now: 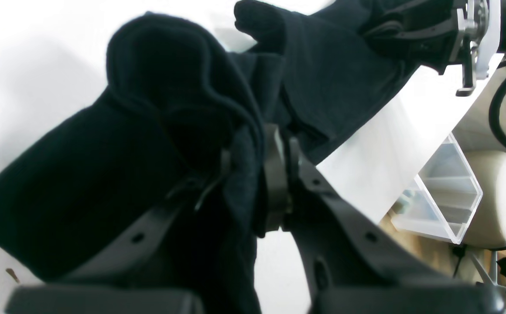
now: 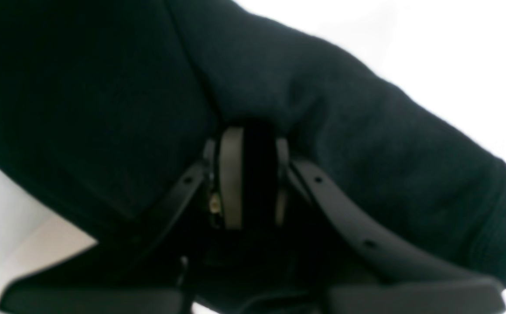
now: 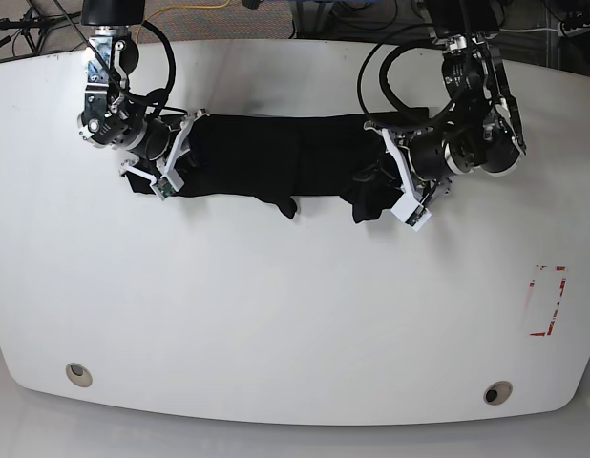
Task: Fold the T-shirt properly
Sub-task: 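Fold the strip end with the left gripper toward the right gripper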
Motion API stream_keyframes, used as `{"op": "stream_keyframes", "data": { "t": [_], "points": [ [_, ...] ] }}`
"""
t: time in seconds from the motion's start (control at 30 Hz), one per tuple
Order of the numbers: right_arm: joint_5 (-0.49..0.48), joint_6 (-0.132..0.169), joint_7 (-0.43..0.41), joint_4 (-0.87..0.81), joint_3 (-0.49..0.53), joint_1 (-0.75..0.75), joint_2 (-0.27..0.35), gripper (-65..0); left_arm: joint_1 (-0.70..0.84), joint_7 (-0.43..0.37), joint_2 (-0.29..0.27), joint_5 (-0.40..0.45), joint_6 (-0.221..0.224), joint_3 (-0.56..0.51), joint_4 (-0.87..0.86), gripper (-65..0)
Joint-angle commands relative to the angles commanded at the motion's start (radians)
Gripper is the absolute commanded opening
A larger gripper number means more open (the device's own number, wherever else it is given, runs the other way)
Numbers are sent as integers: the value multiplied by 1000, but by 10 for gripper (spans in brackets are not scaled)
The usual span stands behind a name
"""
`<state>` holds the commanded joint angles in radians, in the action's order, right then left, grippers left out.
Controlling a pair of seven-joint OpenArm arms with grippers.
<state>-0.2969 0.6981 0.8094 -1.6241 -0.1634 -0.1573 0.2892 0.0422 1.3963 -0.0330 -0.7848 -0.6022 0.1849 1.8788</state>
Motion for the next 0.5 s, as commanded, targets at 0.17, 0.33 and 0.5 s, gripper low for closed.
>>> {"op": "stream_keyframes", "data": {
  "t": [0.17,0.33,0.5],
  "points": [
    [-2,0,0,0,0,0,0,-560,0,0,0,-2,0,-63,0,-418],
    [-2,0,0,0,0,0,0,-558,2,0,-2,-17,60,-118,9,-269],
    [-3,0,0,0,0,0,0,-558,2,0,-2,-149,129,-146,17,-264]
  ]
}}
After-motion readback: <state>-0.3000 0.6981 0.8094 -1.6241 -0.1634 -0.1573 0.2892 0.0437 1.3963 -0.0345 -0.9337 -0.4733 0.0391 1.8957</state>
